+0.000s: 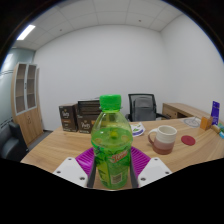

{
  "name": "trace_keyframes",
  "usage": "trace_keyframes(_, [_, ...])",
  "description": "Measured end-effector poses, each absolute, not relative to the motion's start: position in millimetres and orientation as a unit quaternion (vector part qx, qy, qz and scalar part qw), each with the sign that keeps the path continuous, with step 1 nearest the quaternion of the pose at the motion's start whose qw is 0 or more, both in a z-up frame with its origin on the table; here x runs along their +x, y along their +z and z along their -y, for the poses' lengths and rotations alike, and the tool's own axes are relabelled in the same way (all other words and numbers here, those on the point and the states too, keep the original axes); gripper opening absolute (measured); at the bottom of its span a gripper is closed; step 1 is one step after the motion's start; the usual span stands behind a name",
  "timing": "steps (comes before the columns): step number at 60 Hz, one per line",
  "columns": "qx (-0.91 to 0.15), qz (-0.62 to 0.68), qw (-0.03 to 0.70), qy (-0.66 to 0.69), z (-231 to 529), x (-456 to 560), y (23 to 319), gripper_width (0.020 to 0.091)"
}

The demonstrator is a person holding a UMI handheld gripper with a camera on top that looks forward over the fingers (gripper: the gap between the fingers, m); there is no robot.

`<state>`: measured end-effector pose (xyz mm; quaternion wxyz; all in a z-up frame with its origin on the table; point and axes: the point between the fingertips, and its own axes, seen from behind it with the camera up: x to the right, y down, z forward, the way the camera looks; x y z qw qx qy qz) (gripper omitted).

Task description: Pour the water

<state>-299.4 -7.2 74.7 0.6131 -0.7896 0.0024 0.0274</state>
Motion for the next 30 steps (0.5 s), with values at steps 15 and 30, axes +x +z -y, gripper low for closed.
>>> trace_keyframes(15, [-0.774, 0.0, 0.632, 0.037, 4.8, -299.6, 77.6, 0.0393])
trace_keyframes(30, [-0.798, -0.056, 0.593, 0.093, -0.6, -292.7, 75.3, 0.0391])
